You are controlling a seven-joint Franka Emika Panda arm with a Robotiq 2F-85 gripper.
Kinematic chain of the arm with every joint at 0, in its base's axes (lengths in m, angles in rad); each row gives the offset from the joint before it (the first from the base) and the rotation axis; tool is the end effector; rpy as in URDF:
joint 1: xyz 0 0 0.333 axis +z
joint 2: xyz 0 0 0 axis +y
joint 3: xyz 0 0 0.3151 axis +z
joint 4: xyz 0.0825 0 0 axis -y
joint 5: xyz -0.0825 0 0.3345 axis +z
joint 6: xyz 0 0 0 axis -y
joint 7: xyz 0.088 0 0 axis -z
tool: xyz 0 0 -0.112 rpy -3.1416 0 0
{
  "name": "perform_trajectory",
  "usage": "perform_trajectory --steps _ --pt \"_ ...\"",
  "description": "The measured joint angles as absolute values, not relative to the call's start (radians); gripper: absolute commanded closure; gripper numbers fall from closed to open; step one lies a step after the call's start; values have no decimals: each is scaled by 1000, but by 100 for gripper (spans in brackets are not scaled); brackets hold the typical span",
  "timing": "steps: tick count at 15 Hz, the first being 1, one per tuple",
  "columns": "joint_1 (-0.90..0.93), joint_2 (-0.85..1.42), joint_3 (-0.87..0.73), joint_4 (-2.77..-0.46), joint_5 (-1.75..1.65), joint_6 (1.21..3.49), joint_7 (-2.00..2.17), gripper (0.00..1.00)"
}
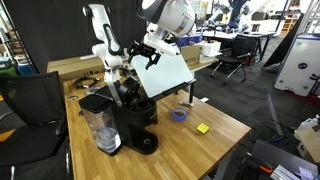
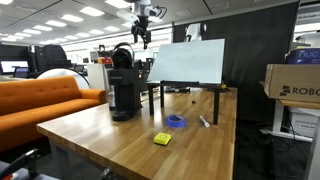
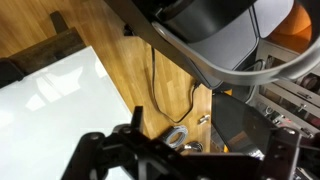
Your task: Close the top of the coffee maker
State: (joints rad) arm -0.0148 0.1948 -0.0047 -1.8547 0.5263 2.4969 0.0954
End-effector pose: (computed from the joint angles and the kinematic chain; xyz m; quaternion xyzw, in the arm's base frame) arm 0.6043 -0.0131 0.4820 -0.9304 0.2217 -0.2066 0.2061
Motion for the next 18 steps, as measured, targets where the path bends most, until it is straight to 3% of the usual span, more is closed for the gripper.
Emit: perform_trajectory --steps 9,18 --pt "-27 179 22 -1866 533 2522 74 0" --pt "-13 274 82 -1860 533 2694 74 0"
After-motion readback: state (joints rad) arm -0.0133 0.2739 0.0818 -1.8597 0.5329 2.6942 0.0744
